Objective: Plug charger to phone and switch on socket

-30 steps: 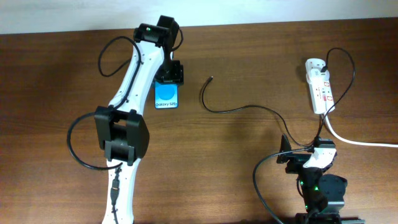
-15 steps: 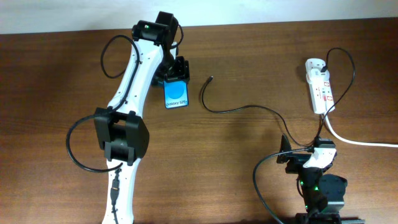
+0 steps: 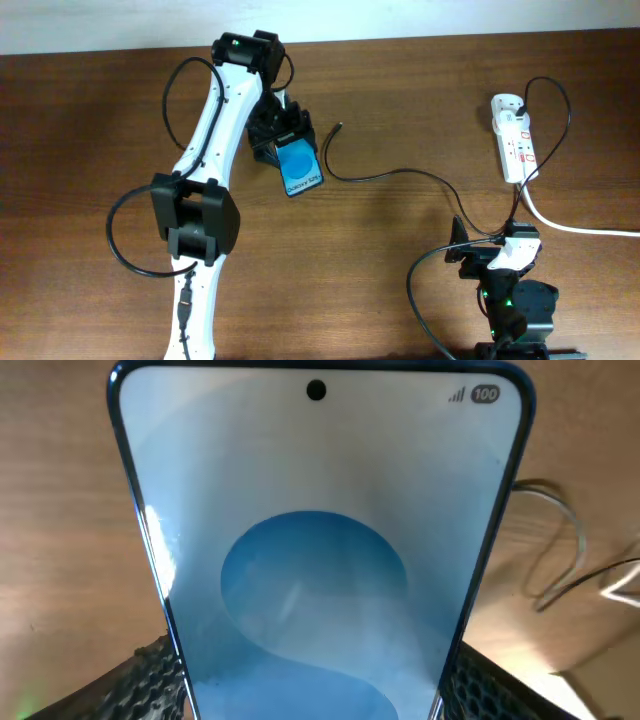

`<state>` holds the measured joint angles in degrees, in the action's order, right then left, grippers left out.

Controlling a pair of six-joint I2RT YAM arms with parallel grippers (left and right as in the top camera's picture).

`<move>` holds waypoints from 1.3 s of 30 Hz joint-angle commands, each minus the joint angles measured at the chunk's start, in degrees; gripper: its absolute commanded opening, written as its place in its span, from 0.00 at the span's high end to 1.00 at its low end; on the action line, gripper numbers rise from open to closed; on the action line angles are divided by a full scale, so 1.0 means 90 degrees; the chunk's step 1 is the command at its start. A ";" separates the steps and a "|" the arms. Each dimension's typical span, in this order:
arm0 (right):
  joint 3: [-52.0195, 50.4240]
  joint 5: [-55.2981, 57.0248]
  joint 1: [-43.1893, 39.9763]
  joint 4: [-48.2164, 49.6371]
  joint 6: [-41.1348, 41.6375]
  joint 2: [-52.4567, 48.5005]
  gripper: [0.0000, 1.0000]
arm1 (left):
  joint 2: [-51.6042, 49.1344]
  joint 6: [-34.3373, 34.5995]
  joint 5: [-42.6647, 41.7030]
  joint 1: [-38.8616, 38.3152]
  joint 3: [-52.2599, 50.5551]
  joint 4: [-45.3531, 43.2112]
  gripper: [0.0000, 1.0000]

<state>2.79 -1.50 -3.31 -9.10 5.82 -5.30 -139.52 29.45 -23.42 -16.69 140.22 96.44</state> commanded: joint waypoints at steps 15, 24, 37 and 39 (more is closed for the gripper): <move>0.0000 0.0032 0.0039 -0.0090 0.0005 0.0029 0.02 | 0.0029 0.2586 -0.4505 0.0406 0.0175 0.0010 1.00; 0.0000 0.0032 0.0036 -0.0090 0.0005 0.0029 0.02 | 0.0027 0.2635 -0.5314 0.0651 0.0175 0.0010 1.00; 0.0000 0.0034 0.0036 -0.0090 0.0005 0.0029 0.02 | 0.0027 0.2633 -0.5306 0.0685 0.0175 0.0007 1.00; 0.0000 0.0032 0.0039 -0.0090 0.0007 0.0029 0.02 | 0.0027 0.2633 -0.5304 0.0685 0.0175 -0.0041 1.00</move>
<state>2.79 -1.50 -3.31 -9.10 5.80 -5.30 -139.52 52.36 -68.20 -10.87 140.22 96.42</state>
